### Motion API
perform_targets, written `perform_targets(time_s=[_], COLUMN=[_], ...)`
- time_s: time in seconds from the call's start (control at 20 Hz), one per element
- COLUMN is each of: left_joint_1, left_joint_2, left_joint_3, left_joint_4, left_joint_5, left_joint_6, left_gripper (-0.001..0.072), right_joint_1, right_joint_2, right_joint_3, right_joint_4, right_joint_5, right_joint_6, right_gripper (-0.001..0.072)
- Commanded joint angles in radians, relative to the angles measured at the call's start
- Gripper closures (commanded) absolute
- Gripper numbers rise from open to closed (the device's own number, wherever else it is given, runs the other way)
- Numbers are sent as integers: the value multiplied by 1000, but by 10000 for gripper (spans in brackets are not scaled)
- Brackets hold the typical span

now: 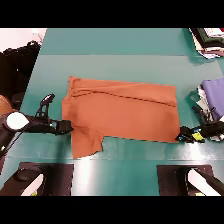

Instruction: Fold the shirts.

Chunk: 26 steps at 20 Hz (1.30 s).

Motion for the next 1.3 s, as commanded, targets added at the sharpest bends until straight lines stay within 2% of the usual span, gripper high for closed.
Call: perform_targets(time_s=[0.0,0.15,0.25,0.4,0.65,0.75,0.9,1.1,1.15,1.2,1.25], left_joint_1=[0,0,0,0,0,0,0,0,0,0,0], left_joint_2=[143,252,254,181,-167,-323,-516,-639,-642,-641,-640], left_joint_3=[1,8,60,153,325,424,561,647,647,647,648], left_joint_4=[26,-60,-93,-36,11,42,57,71,72,72,72], left_joint_5=[-166,-360,-357,-211,82,159,208,294,313,323,322], left_joint_6=[-44,-51,-50,1,119,118,117,107,106,106,106], left_gripper=[686,685,685,685,684,683,683,683,680,480,213], right_joint_1=[-2,-2,0,43,142,146,136,136,136,128,114], right_joint_2=[69,195,238,197,-98,-232,-401,-576,-617,-655,-683], right_joint_3=[60,138,211,330,538,639,778,942,983,1022,1054], right_joint_4=[-72,-139,-140,-135,-133,-121,-23,76,101,132,158], right_joint_5=[135,198,212,187,106,100,87,63,62,63,72], right_joint_6=[-7,-3,15,29,49,56,55,55,55,55,55], right_gripper=[696,695,696,695,696,695,695,694,641,413,297])
